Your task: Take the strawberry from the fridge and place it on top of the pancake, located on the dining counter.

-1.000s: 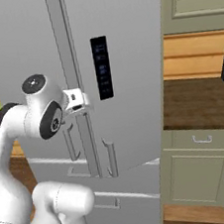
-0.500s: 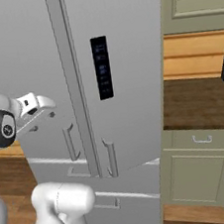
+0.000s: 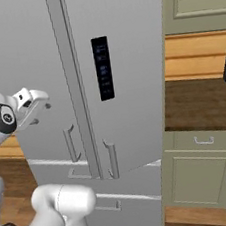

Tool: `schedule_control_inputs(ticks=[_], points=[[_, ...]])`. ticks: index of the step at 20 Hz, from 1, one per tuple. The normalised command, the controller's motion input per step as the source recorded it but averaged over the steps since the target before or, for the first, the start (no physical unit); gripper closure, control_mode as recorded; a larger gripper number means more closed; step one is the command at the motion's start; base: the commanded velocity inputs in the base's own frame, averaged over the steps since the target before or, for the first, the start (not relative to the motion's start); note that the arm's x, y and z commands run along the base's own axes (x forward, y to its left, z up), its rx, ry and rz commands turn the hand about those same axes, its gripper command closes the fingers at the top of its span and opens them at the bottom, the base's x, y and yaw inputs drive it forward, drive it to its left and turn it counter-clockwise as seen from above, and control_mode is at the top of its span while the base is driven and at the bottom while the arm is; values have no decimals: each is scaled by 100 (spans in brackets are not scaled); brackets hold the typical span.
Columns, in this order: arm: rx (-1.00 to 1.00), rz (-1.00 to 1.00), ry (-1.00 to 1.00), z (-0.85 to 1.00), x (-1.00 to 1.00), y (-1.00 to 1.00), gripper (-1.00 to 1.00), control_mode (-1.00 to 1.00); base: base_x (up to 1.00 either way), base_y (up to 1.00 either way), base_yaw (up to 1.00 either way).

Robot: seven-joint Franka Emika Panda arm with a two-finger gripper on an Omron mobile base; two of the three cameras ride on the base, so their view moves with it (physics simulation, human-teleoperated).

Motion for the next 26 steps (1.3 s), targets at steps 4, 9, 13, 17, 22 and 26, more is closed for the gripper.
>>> schedule_control_inputs(ticks=[4, 9, 13, 17, 22, 26], points=[[-7, 0, 0, 0, 100, 1, -100, -100, 0, 0, 0], [-2, 0, 0, 0, 93, -3, -100, -100, 0, 0, 0], [0, 0, 0, -1, 71, -9, -100, -100, 0, 0, 0], [-1, 0, 0, -2, 54, -12, -100, -100, 0, 0, 0], [0, 0, 0, 0, 21, -44, -100, -100, 0, 0, 0], [0, 0, 0, 0, 10, -56, -100, -100, 0, 0, 0]])
